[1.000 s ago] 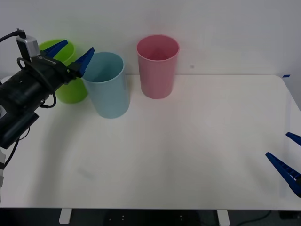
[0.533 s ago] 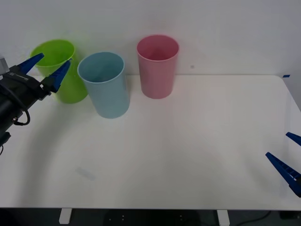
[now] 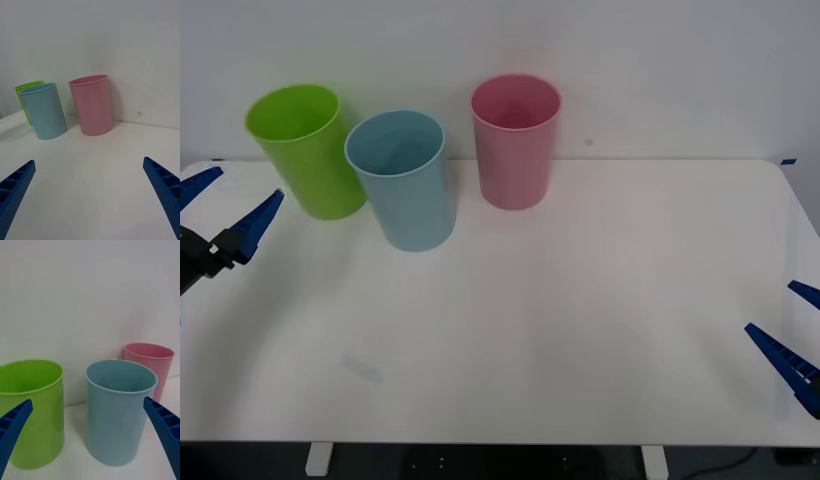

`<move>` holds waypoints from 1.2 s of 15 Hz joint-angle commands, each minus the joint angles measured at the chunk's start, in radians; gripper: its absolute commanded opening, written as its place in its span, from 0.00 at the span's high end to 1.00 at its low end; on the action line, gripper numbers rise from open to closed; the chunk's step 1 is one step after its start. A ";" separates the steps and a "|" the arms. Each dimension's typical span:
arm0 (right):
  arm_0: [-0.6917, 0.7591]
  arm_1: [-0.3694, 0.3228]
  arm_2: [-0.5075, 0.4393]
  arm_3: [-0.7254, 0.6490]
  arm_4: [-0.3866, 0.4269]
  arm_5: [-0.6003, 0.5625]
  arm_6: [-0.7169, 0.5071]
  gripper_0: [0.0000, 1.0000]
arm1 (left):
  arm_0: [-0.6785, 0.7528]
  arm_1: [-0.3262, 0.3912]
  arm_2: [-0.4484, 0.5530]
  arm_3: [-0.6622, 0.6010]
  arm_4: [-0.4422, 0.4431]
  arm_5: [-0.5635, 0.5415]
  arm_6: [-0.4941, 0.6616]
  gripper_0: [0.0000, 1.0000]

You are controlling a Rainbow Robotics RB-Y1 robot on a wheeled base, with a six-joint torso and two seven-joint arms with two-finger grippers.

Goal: Grasp the object on the table and drop it into the matching bin: aluminum can to the light blue bin, PET bottle to the pink bin.

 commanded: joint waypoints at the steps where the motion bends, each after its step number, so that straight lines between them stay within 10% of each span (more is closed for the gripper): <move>1: 0.000 0.000 0.000 0.000 0.000 0.000 0.000 0.00 | 0.090 0.000 0.051 -0.053 0.024 -0.040 -0.020 0.00; 18: 0.000 0.000 0.000 0.000 0.000 0.000 0.000 0.00 | 0.371 0.003 0.269 -0.128 0.073 -0.219 -0.103 0.00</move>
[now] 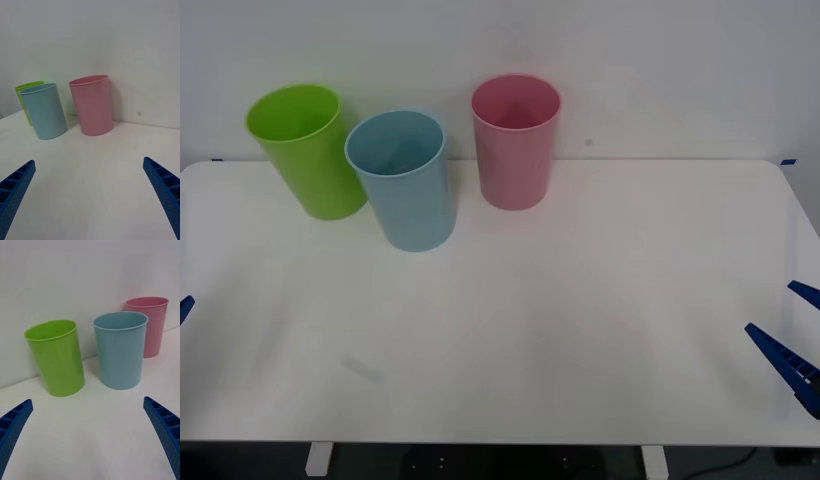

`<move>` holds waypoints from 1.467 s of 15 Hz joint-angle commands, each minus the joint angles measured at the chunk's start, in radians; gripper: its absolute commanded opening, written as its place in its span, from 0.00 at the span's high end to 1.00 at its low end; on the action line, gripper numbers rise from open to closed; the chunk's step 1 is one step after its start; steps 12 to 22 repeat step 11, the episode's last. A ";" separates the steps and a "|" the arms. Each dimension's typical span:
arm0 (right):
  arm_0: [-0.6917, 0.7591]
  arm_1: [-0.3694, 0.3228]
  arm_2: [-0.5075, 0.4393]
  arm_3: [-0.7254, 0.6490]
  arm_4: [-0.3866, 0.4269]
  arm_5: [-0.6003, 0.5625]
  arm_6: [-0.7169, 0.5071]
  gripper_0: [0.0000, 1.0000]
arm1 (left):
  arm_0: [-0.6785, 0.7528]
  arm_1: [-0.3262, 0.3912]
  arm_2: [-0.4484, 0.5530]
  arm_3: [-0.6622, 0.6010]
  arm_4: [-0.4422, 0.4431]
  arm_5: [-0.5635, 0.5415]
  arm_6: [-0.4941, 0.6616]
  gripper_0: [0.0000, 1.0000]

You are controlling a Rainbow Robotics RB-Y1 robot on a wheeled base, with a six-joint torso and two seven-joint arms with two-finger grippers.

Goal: Grasp the object on the table and drop it into the matching bin: aluminum can to the light blue bin, PET bottle to the pink bin.

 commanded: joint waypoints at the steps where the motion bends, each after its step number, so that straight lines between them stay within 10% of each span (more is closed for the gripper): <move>1: 0.000 0.000 0.000 0.000 0.000 0.000 0.000 0.00 | 0.036 0.000 0.017 0.002 0.013 -0.002 -0.004 0.00; 22: 0.000 0.000 0.000 0.000 0.000 0.000 0.000 0.00 | 0.086 -0.001 0.020 0.014 0.045 0.000 -0.010 0.00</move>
